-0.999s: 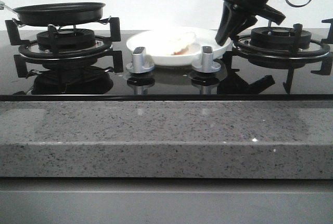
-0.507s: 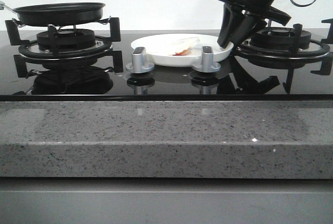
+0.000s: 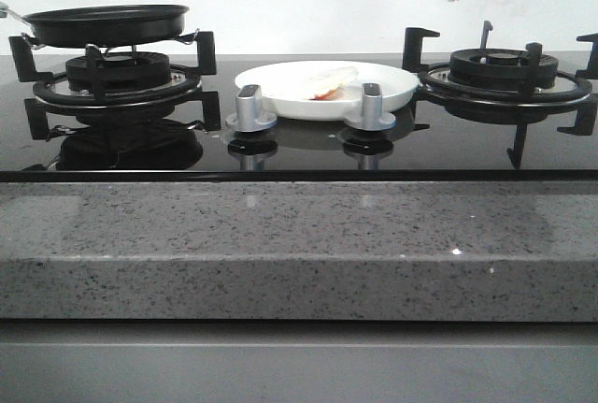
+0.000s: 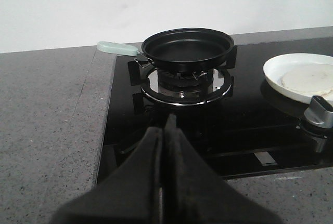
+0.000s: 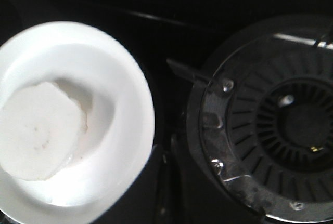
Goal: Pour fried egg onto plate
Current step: 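Open the right gripper and lift it away from the plate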
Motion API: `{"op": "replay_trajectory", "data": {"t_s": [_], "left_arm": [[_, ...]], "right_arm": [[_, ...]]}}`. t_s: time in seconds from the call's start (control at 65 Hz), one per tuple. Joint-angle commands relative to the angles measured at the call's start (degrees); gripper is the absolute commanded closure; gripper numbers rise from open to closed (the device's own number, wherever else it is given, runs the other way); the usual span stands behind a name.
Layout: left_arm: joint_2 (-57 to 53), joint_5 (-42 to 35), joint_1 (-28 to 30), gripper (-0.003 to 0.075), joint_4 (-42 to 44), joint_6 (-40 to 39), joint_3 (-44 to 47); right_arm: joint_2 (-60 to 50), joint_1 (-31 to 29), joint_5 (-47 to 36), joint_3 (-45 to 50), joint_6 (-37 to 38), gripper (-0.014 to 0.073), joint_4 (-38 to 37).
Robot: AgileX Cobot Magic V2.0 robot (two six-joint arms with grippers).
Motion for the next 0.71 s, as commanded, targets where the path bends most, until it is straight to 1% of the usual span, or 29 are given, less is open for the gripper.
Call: {"op": "replay_trajectory", "data": {"t_s": [0.0, 0.185, 0.292, 0.354, 0.538, 0.692], "left_arm": [[0.6, -5.0, -0.5, 0.0739, -0.8, -0.6, -1.5], [0.6, -5.0, -0.5, 0.0739, -0.8, -0.6, -1.5], [0.6, -5.0, -0.5, 0.0739, -0.8, -0.6, -1.5], [0.6, -5.0, -0.5, 0.0739, -0.8, -0.6, -1.5], [0.6, -5.0, -0.5, 0.0739, -0.8, -0.6, -1.5], [0.6, -5.0, -0.5, 0.0739, -0.8, -0.6, -1.5]], "right_arm": [[-4.1, -0.3, 5.0, -3.3, 0.1, 0.0662, -0.5], [-7.3, -0.2, 5.0, -2.9, 0.2, 0.0659, -5.0], [-12.6, 0.5, 5.0, 1.2, 1.7, 0.065, -11.4], [-15.8, 0.6, 5.0, 5.5, 2.1, 0.065, -14.3], [-27.0, 0.6, 4.6, 20.9, 2.1, 0.065, -18.0], [-35.9, 0.6, -1.9, 33.8, 3.2, 0.065, -18.2]]}}
